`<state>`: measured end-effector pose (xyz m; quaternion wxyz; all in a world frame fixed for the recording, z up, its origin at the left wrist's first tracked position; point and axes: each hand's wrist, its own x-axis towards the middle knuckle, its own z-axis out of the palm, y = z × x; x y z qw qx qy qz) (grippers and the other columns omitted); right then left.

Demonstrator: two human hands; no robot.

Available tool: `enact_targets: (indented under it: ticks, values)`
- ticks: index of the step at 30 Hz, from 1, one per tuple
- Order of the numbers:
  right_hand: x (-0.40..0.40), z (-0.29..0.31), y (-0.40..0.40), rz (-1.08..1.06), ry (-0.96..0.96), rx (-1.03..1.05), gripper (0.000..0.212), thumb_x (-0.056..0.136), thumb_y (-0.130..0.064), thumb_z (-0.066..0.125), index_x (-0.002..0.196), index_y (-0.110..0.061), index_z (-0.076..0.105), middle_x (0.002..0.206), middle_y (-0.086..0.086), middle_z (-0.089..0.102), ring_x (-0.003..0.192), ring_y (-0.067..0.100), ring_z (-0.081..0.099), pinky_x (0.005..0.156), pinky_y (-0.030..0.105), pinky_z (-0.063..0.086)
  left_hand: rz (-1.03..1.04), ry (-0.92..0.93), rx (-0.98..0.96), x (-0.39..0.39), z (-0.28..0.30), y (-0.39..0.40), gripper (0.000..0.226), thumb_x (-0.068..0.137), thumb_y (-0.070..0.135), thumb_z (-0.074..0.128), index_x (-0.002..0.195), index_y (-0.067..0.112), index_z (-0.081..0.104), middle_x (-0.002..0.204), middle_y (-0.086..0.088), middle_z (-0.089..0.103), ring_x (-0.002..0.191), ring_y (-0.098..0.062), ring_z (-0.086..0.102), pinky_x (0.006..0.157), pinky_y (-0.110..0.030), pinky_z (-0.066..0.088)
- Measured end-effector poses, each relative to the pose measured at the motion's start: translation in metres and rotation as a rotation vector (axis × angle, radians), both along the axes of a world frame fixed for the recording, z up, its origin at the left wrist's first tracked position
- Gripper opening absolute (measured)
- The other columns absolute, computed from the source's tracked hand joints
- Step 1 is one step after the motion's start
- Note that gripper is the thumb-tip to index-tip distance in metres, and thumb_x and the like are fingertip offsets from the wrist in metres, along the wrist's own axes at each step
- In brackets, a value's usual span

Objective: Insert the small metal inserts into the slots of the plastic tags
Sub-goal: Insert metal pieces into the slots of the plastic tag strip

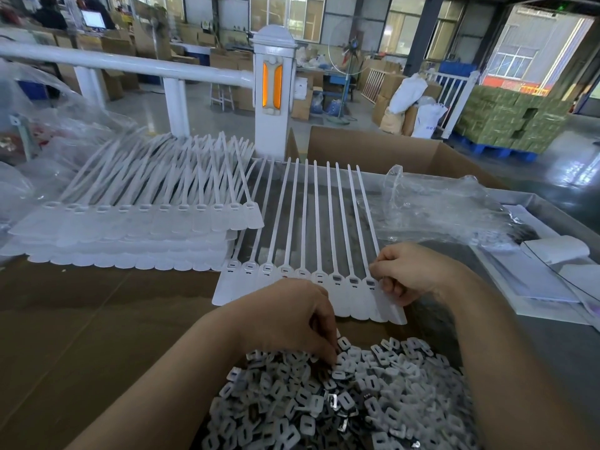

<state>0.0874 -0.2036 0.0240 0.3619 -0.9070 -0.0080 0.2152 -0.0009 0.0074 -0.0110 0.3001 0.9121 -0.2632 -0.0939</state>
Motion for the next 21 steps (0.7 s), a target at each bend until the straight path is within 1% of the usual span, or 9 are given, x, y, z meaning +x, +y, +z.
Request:
enact_targets:
  ticks: [2, 4, 6, 10, 13, 15, 17, 19, 21]
  values:
    - [-0.001, 0.0005, 0.0008, 0.026, -0.027, -0.029, 0.014, 0.1, -0.017, 0.057, 0.093, -0.007, 0.064, 0.058, 0.002, 0.059, 0.042, 0.008, 0.051, 0.044, 0.022, 0.049, 0.014, 0.052, -0.028, -0.0009, 0.0007, -0.0012, 0.012, 0.075, 0.043, 0.081, 0.072, 0.039, 0.07, 0.088, 0.028, 0.062, 0.08, 0.009, 0.059, 0.064, -0.004, 0.043]
    - [-0.0015, 0.0016, 0.0024, 0.072, -0.085, -0.076, 0.016, 0.101, -0.02, 0.056, 0.092, -0.009, 0.065, 0.064, 0.003, 0.062, 0.05, 0.01, 0.054, 0.044, 0.021, 0.048, 0.035, 0.109, -0.092, -0.0013, 0.0025, -0.001, 0.012, 0.081, 0.039, 0.078, 0.073, 0.038, 0.068, 0.079, 0.028, 0.066, 0.073, 0.009, 0.062, 0.06, -0.003, 0.042]
    - [-0.0017, 0.0032, 0.0036, 0.111, -0.134, -0.092, 0.016, 0.101, -0.023, 0.057, 0.092, -0.012, 0.065, 0.067, 0.002, 0.064, 0.055, 0.011, 0.056, 0.045, 0.018, 0.047, 0.085, 0.128, -0.175, -0.0009, 0.0056, -0.0007, 0.013, 0.084, 0.036, 0.076, 0.074, 0.038, 0.068, 0.076, 0.026, 0.068, 0.071, 0.008, 0.064, 0.061, -0.005, 0.045]
    - [-0.0024, 0.0066, 0.0038, 0.193, -0.171, -0.056, 0.006, 0.096, -0.024, 0.064, 0.094, -0.019, 0.067, 0.069, 0.0, 0.068, 0.049, 0.002, 0.056, 0.047, 0.017, 0.047, 0.269, 0.146, -0.381, 0.0024, 0.0076, 0.0016, 0.01, 0.085, 0.033, 0.075, 0.077, 0.035, 0.071, 0.078, 0.016, 0.072, 0.072, 0.003, 0.066, 0.068, -0.013, 0.051]
    - [-0.003, 0.007, 0.0049, 0.239, -0.184, -0.057, 0.004, 0.092, -0.025, 0.07, 0.091, -0.021, 0.069, 0.067, -0.004, 0.07, 0.05, 0.0, 0.058, 0.047, 0.016, 0.046, 0.362, 0.142, -0.453, 0.004, 0.0064, 0.0034, 0.009, 0.087, 0.028, 0.074, 0.079, 0.032, 0.071, 0.077, 0.017, 0.071, 0.072, 0.003, 0.065, 0.064, -0.01, 0.049]
    - [-0.0031, 0.0062, 0.0064, 0.219, -0.222, -0.054, 0.004, 0.092, -0.025, 0.07, 0.09, -0.022, 0.068, 0.067, -0.005, 0.07, 0.051, 0.002, 0.059, 0.046, 0.016, 0.046, 0.393, 0.122, -0.446, 0.0045, 0.0054, 0.0034, 0.011, 0.087, 0.026, 0.074, 0.079, 0.033, 0.071, 0.077, 0.02, 0.071, 0.074, 0.005, 0.066, 0.063, -0.008, 0.048]
    - [-0.0033, 0.006, 0.007, 0.195, -0.251, -0.048, 0.004, 0.092, -0.024, 0.069, 0.09, -0.021, 0.068, 0.069, -0.003, 0.07, 0.053, 0.004, 0.058, 0.046, 0.016, 0.045, 0.404, 0.092, -0.39, 0.0046, 0.0039, 0.0025, 0.013, 0.087, 0.027, 0.074, 0.078, 0.036, 0.07, 0.076, 0.023, 0.07, 0.073, 0.006, 0.065, 0.063, -0.006, 0.048]
    - [-0.0042, 0.0067, 0.0075, 0.223, -0.228, -0.048, 0.004, 0.093, -0.025, 0.068, 0.091, -0.021, 0.067, 0.073, -0.001, 0.071, 0.056, 0.005, 0.059, 0.047, 0.016, 0.046, 0.385, 0.066, -0.302, 0.0035, 0.0033, 0.0018, 0.015, 0.086, 0.028, 0.075, 0.077, 0.039, 0.071, 0.077, 0.027, 0.069, 0.074, 0.009, 0.064, 0.063, -0.003, 0.046]
    - [-0.0053, 0.0077, 0.0088, 0.269, -0.188, -0.065, 0.005, 0.093, -0.028, 0.069, 0.092, -0.023, 0.068, 0.073, -0.003, 0.071, 0.057, 0.004, 0.059, 0.049, 0.016, 0.047, 0.334, 0.061, -0.246, 0.0022, 0.0047, 0.0011, 0.013, 0.086, 0.029, 0.075, 0.08, 0.04, 0.074, 0.081, 0.03, 0.069, 0.078, 0.012, 0.063, 0.066, -0.001, 0.046]
